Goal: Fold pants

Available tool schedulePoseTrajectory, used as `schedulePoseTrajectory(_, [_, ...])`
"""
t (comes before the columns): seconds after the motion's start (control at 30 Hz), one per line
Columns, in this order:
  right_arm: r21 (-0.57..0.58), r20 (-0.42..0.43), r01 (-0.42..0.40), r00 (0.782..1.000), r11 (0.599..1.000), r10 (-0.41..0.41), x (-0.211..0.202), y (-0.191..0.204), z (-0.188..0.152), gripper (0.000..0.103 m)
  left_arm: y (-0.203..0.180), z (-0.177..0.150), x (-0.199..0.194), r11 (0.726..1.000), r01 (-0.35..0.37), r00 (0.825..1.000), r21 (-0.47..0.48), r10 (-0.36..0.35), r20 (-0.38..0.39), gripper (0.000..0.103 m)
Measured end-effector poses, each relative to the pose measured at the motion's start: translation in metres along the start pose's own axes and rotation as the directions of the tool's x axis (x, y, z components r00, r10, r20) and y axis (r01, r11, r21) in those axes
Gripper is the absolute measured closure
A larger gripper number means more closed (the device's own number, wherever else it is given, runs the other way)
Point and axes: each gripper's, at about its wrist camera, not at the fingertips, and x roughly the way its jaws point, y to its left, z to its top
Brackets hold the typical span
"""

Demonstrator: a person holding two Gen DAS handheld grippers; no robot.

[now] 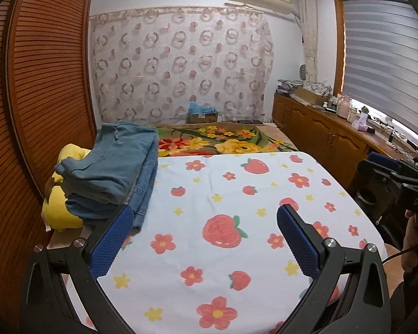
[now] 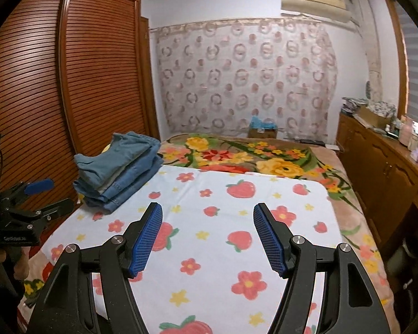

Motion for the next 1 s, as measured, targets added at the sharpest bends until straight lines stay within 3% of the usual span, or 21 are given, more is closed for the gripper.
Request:
schedulePoseTrajectory(0.47, [0.043, 0.064, 0.069, 0.995, 0.997, -0.072, -0.028, 0.021, -0.016, 0.033, -0.017, 0.018, -0.023, 1.000, 0.005, 0.998, 0.016, -0.006, 0.058, 0.000])
schedulePoseTrajectory(1.0, [0.043, 0.070, 0.072, 0.995, 0.997, -0.075, -0.031, 0.022, -0.022, 0.033, -0.018, 0.017, -0.024, 1.000, 0.005, 0.998, 0.016, -0.006, 0.060, 0.000])
